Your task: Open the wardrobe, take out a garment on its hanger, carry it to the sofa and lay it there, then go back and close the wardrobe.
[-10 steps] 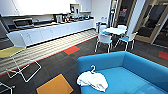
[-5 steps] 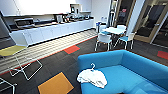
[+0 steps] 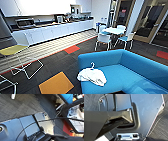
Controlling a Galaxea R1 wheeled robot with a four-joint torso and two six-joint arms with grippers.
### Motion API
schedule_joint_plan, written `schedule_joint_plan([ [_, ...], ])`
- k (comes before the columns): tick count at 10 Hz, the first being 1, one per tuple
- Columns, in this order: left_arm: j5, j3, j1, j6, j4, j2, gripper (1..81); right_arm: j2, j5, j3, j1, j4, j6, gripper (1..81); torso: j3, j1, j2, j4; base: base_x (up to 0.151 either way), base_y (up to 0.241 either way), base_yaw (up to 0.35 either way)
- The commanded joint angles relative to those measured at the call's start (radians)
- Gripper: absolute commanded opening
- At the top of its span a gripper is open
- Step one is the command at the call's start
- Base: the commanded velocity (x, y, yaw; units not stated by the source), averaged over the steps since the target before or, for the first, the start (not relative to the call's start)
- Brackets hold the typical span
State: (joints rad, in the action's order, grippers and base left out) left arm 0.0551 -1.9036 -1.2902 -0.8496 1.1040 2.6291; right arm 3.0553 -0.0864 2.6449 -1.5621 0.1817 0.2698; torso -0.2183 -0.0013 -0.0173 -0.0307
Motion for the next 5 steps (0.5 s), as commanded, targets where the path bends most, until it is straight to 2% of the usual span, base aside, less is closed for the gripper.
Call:
schedule_joint_plan([
  [1,0.019,0.024,0.058,0.004,0.02,-0.015,81.1,0.012,0.057,-0.01,0.021,0.01,-0.007,81.1,0.0,0.001,0.0,0.0,0.0,0.0,0.0],
  [3,0.031,0.023,0.053,0.004,0.02,-0.01,81.1,0.012,0.057,-0.01,0.021,0.01,-0.007,81.1,0.0,0.001,0.0,0.0,0.0,0.0,0.0],
  [5,0.023,-0.06,0.022,0.003,0.019,0.017,81.1,0.012,0.057,-0.01,0.021,0.01,-0.007,81.1,0.0,0.001,0.0,0.0,0.0,0.0,0.0],
])
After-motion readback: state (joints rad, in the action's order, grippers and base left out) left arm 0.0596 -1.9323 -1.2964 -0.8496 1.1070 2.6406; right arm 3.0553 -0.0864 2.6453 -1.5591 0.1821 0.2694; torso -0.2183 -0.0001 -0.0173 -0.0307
